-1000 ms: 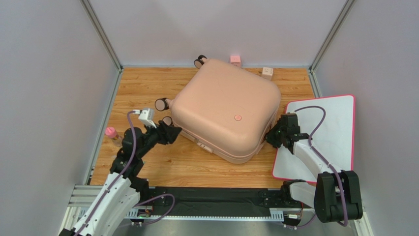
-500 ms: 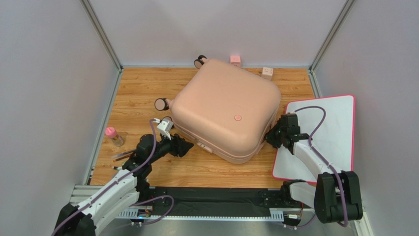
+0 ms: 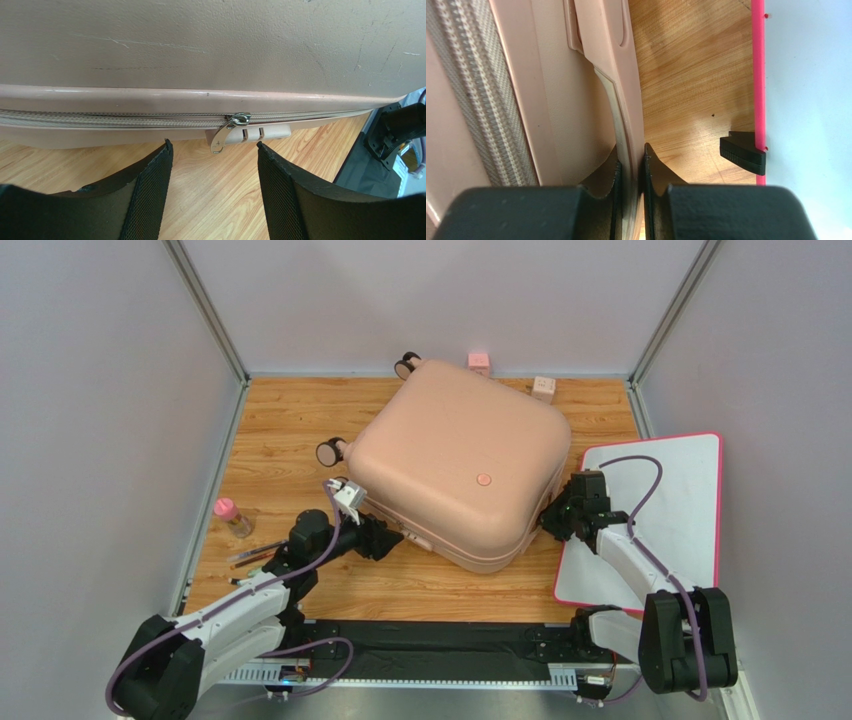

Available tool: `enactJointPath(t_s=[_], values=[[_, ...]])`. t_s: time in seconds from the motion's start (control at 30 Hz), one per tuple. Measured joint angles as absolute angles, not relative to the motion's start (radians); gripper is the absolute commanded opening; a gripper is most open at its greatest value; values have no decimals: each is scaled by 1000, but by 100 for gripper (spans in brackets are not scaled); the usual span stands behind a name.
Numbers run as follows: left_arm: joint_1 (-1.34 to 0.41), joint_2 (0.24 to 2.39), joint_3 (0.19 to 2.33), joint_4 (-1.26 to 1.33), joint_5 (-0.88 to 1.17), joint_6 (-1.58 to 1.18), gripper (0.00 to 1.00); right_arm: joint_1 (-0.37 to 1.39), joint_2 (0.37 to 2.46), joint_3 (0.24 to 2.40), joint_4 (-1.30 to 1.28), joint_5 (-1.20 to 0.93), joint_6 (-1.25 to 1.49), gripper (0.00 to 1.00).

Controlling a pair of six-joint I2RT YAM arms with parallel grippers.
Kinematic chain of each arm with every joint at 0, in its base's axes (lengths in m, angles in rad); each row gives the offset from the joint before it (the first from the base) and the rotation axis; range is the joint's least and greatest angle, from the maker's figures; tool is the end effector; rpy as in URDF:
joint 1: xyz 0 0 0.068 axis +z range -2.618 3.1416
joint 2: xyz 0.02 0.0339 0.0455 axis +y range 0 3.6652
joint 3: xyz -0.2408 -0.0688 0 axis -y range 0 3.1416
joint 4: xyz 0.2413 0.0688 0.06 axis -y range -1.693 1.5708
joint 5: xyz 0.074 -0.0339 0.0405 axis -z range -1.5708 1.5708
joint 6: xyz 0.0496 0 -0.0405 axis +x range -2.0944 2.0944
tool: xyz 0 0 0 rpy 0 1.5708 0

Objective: Pack the luggage
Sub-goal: Zip the luggage at the center of the board.

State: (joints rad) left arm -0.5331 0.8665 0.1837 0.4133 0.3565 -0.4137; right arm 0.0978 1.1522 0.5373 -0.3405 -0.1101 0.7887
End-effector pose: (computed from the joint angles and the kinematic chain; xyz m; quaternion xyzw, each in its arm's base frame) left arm 0.1680 -0.1192 0.1592 0.1539 0.7753 -0.3973 0.4662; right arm 0.2234 0.0274 0.1426 0.3065 0.9010 0.1771 0.2507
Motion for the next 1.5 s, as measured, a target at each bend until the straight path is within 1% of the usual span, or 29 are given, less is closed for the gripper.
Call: enactJointPath(t_s=[0.17, 0.33, 0.43, 0.47, 0.53, 0.57, 0.63, 0.67, 0.73, 0.87, 1.07, 1.27, 1.43, 1.5], values=[[-558, 909, 184, 462, 347, -413, 68, 98, 1152, 537, -340, -108, 788, 0], [-574, 937, 184, 506, 340, -417, 63, 98, 1152, 538, -341, -107, 788, 0], [-576, 949, 184, 519, 329, -420, 51, 98, 1152, 538, -341, -107, 785, 0], [-576, 952, 184, 521, 324, -423, 43, 98, 1152, 538, -341, -107, 785, 0], [-577, 960, 184, 525, 313, -428, 34, 98, 1152, 538, -341, -107, 785, 0], [-576, 963, 184, 527, 306, -431, 27, 98, 1152, 538, -342, -107, 785, 0], [-577, 965, 184, 528, 294, -435, 22, 98, 1152, 538, -342, -107, 785, 0], [-577, 966, 184, 528, 289, -439, 18, 98, 1152, 538, -342, -107, 785, 0], [-582, 966, 184, 529, 285, -446, 14, 98, 1152, 538, -342, -106, 783, 0], [-584, 966, 184, 532, 281, -458, 1, 98, 1150, 538, -343, -103, 781, 0], [-593, 941, 172, 528, 259, -491, 0, 105, 1143, 537, -348, -81, 783, 0], [-606, 840, 134, 504, 190, -532, 0, 115, 1113, 521, -354, -55, 798, 1], [-607, 738, 121, 458, 99, -553, 0, 117, 1108, 518, -361, -51, 807, 0], [-599, 709, 120, 434, 20, -552, 0, 117, 1104, 516, -361, -49, 808, 0]])
